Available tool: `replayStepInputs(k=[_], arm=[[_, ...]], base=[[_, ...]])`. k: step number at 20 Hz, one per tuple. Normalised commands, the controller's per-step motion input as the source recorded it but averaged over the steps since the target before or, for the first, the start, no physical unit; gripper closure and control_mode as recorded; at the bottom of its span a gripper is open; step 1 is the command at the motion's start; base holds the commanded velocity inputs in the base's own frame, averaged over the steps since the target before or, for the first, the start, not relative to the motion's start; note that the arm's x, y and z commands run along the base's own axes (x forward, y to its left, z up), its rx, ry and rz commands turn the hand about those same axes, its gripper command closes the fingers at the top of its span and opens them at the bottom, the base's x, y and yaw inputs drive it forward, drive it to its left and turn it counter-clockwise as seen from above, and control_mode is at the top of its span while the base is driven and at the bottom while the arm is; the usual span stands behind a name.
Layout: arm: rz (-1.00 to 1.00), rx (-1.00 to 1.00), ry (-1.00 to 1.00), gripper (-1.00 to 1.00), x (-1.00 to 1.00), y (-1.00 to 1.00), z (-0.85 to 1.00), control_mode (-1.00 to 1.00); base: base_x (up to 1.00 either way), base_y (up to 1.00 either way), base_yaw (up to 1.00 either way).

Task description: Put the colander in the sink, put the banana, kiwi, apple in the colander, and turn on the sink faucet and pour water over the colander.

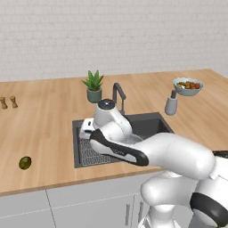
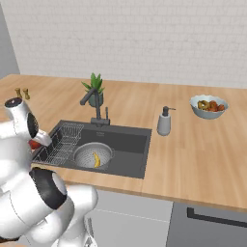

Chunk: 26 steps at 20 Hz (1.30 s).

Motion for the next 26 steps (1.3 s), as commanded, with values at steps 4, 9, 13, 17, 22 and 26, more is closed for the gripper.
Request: replayStepInputs(k=[4,9,13,17,22,26], arm=[[0.0,0.0,-0.11,1.0,-0.08,-0.87,0.2,-1.0],[0.0,0.04,-0.15,1.0,-0.11,-0.89,0.17,-1.0],[0.0,0.07,-0.15,1.0,-0.12,-0.92,0.13,-1.0],[0.0,0.12,-0.03,1.0,-0.04,-0.97,0.09,-1.0],[0.0,0.19,0.05,1.0,0.04,-0.78,0.02,-1.0],[0.0,0.17,0.22,1.0,0.41,-0.51,0.08,-1.0]], base=[[0.0,0.0,0.0],[0.0,0.0,0.0],[0.0,0.0,0.0],[0.0,0.0,0.0],[0.0,0.0,0.0],[0.0,0.0,0.0]])
